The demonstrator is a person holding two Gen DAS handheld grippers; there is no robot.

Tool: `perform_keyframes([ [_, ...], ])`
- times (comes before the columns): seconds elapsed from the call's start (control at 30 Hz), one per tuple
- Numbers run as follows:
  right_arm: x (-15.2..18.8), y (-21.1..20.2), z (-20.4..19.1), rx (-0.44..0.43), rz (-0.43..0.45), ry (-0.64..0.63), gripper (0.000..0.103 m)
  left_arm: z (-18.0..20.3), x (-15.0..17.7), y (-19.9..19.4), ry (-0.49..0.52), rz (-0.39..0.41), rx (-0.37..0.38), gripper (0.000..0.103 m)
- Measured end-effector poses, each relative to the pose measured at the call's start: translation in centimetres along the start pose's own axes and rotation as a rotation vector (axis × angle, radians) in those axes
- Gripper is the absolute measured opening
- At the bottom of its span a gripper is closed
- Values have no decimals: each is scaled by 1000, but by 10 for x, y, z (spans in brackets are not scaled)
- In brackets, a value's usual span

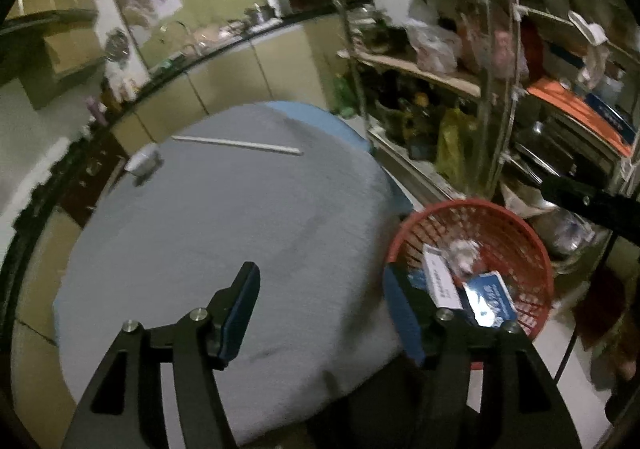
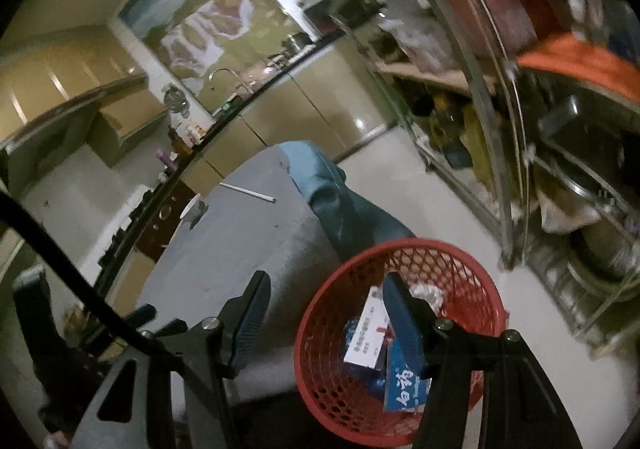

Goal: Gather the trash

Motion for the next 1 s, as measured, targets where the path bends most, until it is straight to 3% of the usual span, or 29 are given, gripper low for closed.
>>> perform_keyframes([
  [0.43,-10,-7,-94,-32,32,-240,62,-72,-4,-50,-146,105,-120,65],
  [0.73,-3,-13,-167,-87,43,-363,62,-139,12,-81,-281,133,-234,65],
  [1.0,16,-13,-243,-159,37,-470,62,-193,32,-115,-340,175,-312,65],
])
Point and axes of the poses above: each gripper's, at about its wrist camera, not at the fingertips, and y roughly the way its jaws point, z to its right, x to its underside, the point moved 3 cm from there along y, roughly the way its jaws point, and after that the axes turned 8 degrees about -y, right-handed, at the moved point
